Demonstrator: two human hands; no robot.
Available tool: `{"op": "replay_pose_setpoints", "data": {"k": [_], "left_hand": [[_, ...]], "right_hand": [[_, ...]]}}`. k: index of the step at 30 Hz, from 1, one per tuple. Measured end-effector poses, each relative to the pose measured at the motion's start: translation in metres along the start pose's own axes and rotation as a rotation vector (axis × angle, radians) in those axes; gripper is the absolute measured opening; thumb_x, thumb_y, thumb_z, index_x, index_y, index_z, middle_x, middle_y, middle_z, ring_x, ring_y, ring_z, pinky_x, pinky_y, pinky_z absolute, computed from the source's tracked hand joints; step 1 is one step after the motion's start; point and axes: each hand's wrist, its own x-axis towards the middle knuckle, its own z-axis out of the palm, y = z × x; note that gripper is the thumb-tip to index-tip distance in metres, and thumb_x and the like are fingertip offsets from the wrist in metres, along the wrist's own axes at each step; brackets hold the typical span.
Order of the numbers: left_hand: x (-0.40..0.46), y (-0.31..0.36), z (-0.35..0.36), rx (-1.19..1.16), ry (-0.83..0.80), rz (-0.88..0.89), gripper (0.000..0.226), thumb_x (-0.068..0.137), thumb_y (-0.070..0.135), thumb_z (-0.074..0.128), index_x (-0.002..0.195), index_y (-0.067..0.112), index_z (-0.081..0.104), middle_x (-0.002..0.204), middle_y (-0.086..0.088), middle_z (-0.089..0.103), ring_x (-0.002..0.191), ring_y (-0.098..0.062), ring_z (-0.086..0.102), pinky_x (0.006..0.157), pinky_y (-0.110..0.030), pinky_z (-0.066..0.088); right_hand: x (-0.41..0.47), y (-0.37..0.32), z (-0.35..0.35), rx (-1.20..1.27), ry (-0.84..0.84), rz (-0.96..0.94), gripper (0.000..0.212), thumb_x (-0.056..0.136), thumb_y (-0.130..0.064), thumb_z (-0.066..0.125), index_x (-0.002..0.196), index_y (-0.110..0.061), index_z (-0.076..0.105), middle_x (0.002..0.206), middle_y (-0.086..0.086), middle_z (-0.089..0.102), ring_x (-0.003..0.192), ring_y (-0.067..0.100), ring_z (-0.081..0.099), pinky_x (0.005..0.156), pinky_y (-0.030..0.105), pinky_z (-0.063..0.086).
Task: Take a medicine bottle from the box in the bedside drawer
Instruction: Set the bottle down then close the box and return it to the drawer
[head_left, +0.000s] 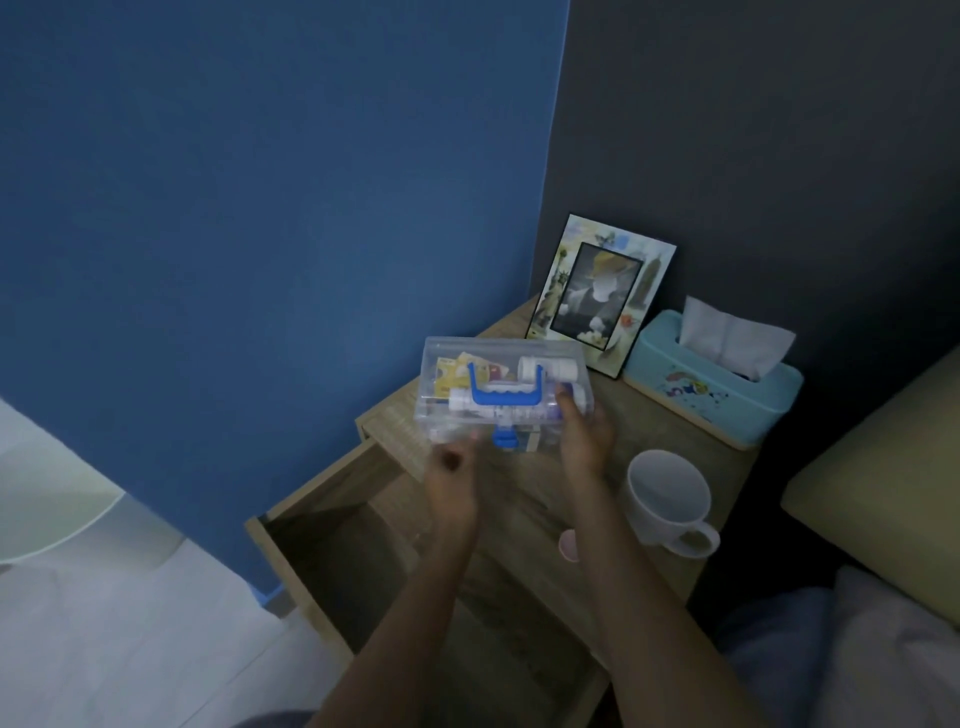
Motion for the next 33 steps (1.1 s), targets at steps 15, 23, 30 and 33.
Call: {"op": "replay_pose_setpoints", "data": {"k": [15,23,30,33], "left_hand": [[0.021,0.016,0.02,0.406,-0.057,0.107,0.049,0.081,0.061,0.058,0.05,0.023,0.051,0.049,0.008,0.051,0.053,-0.011,0.051,0.052,-0.025,0.036],[0.018,0.024,0.027,0.934,0.02,0.273,0.055,0.093,0.059,0.038,0.086,0.015,0.07,0.081,-0.004,0.072,0.07,-0.017,0.064,0.058,-0.027,0.042],[0.027,0.02,0.03,0.758,-0.115,0.182,0.049,0.097,0.046,0.042,0.102,0.006,0.069,0.1,-0.01,0.071,0.093,-0.023,0.067,0.069,-0.026,0.042],[0.03,0.012,0.027,0.554,-0.311,0.102,0.044,0.099,0.038,0.042,0.101,0.002,0.067,0.096,-0.014,0.068,0.093,-0.025,0.065,0.08,-0.029,0.046]], "right_hand": [[0.006,0.0,-0.005,-0.073,-0.033,0.005,0.044,0.086,-0.026,0.069,0.119,0.001,0.063,0.108,0.018,0.07,0.071,0.013,0.065,0.049,0.016,0.051],[0.004,-0.002,-0.004,-0.092,-0.031,0.029,0.04,0.086,-0.027,0.069,0.113,0.001,0.064,0.083,0.003,0.067,0.064,0.009,0.063,0.039,0.01,0.046],[0.003,-0.003,-0.005,-0.118,-0.03,0.041,0.041,0.086,-0.029,0.069,0.114,0.001,0.064,0.092,0.009,0.068,0.064,0.009,0.062,0.042,0.013,0.047],[0.004,-0.002,-0.007,-0.15,-0.031,0.041,0.041,0.086,-0.031,0.068,0.114,0.0,0.065,0.095,0.01,0.07,0.066,0.009,0.064,0.043,0.012,0.047]]}}
